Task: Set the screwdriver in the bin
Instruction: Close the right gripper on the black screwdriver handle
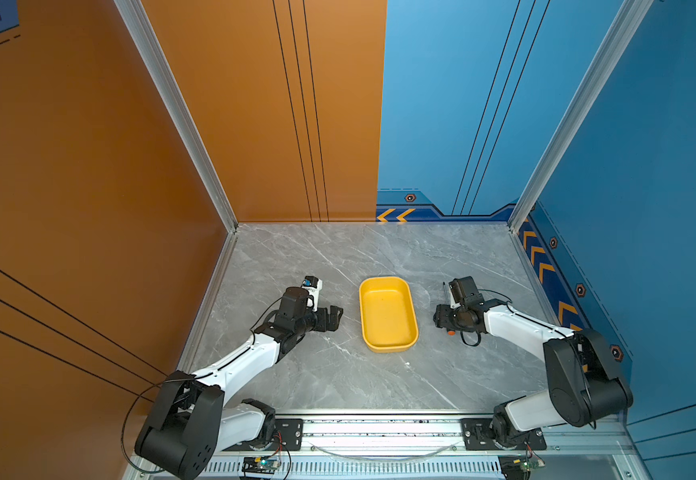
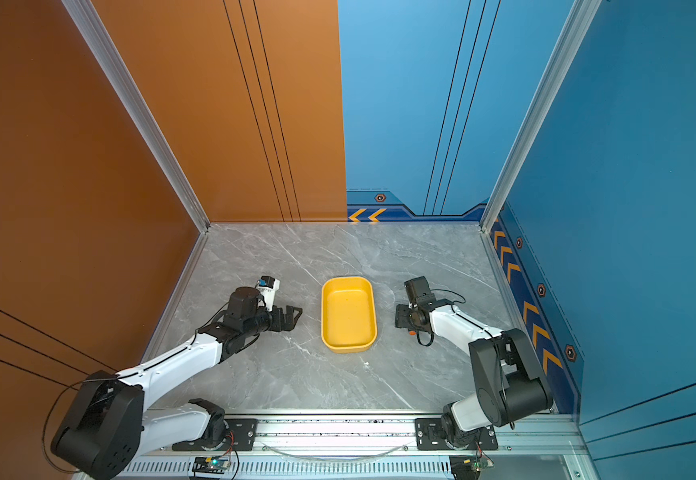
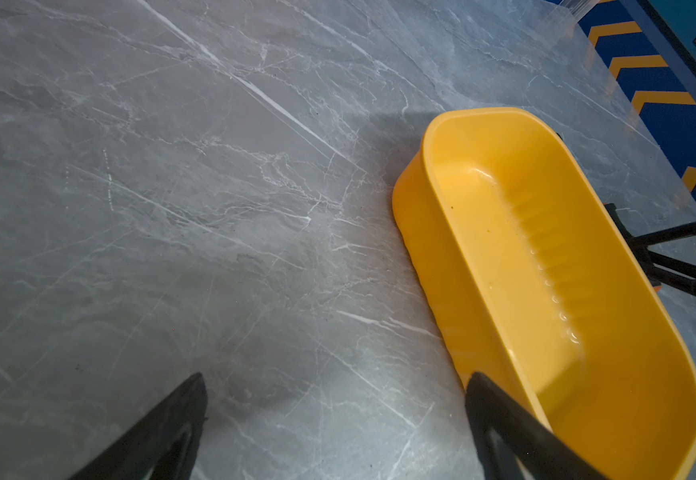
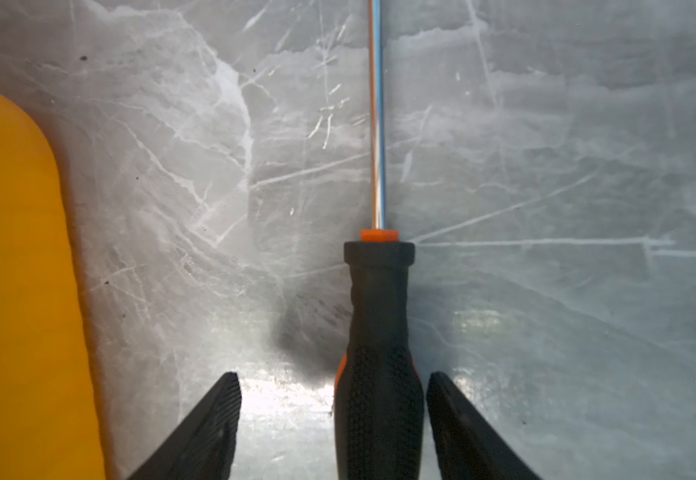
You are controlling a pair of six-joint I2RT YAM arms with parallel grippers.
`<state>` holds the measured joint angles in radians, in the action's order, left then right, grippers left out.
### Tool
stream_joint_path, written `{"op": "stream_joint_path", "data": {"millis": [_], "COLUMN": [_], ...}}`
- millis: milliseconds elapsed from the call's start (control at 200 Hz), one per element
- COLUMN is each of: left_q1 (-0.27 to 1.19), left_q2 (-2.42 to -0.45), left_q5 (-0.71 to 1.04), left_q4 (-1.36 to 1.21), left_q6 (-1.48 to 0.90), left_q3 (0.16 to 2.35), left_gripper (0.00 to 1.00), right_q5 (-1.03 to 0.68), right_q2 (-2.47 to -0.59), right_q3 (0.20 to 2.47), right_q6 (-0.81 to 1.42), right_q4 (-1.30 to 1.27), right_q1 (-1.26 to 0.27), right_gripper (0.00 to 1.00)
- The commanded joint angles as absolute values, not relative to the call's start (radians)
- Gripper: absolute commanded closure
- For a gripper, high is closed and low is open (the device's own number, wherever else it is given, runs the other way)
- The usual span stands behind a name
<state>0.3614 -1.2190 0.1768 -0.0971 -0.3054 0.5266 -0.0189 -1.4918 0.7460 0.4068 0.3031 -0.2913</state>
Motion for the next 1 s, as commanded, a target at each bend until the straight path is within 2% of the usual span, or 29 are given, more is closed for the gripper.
{"op": "stream_joint_path", "data": {"millis": [0,165,290,546,696,996], "left_q1": [0.37,0.372,0.373,0.373,0.374,0.376], "left_q2": [-1.202,-1.195,-1.189,-1.187,-1.186,-1.192], "left_q5": [0.171,0.172,0.168,0.166,0.178,0.213], "left_q4": [-0.057,-0.053,-0.033,-0.011,-0.011,-0.011], "left_q6": [-0.308,-0.311,-0.306,-0.305,-0.308,-0.317], "left_q3": [0.535,0.532,0.54,0.544,0.545,0.549], "left_gripper": [0.02,0.02,0.02,0.02,0.02,0.02], "right_q5": [0.029,0.037,0.034,0.013,-0.012,-0.062], "right_q2": [-1.525,-1.556,-1.565,-1.584,-1.588,-1.496], "right_q3": [0.776,0.788,0.79,0.79,0.792,0.799], "right_q6": [0.43,0.434,0.437,0.435,0.439,0.458], "right_q4": [0.346,0.357,0.359,0.367,0.368,0.392], "right_q1": [-0.295,-0.296,-0.296,-0.295,-0.293,-0.292], "right_gripper": [0.39,0.47,0.57,0.86,1.0,1.0]}}
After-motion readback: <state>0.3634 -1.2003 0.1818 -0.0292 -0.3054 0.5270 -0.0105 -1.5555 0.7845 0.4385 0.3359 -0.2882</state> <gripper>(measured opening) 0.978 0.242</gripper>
